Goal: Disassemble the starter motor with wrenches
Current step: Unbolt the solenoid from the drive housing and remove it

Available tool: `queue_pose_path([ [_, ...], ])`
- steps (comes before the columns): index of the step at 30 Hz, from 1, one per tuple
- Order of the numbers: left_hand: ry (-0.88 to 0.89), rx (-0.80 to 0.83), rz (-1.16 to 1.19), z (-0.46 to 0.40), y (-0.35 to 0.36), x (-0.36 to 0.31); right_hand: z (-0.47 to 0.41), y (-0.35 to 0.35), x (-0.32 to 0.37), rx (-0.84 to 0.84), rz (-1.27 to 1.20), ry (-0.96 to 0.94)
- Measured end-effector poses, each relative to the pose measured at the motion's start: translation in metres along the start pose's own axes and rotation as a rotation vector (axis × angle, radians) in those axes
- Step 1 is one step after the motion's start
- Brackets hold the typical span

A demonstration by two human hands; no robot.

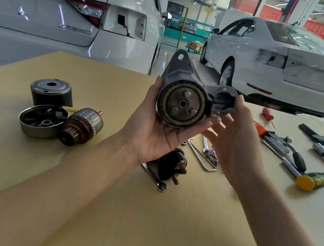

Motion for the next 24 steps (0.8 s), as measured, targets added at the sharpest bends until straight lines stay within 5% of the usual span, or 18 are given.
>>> queue_pose_path([
  [2,0.142,-0.055,-0.137,0.000,-0.004,-0.010,0.000,0.000,-0.010,0.013,-0.091,0.124],
  [6,0.695,-0.205,-0.684,0.012,-0.001,-0.049,0.011,0.020,-0.029,0.164,-0.311,0.390],
  [11,1.144,-0.085,-1.043,0.035,0.024,-0.048,0.019,0.037,-0.020,0.341,-0.435,0.358],
  [20,1.122,-0.110,-1.192,0.026,0.018,-0.038,0.033,0.048,0.011,0.510,-0.410,0.136],
  [24,1.068,-0.112,-1.174,0.023,0.015,-0.036,0.031,0.046,0.006,0.420,-0.222,0.052],
])
Point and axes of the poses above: each hand's wrist, its own z-axis away from the middle knuckle, its own y-axis out of the palm, x = y × z, the point moved 10 cm from there along -z, towards the middle knuckle, and after that the axes turned 10 degrees about -x, right-handed, at the moved point
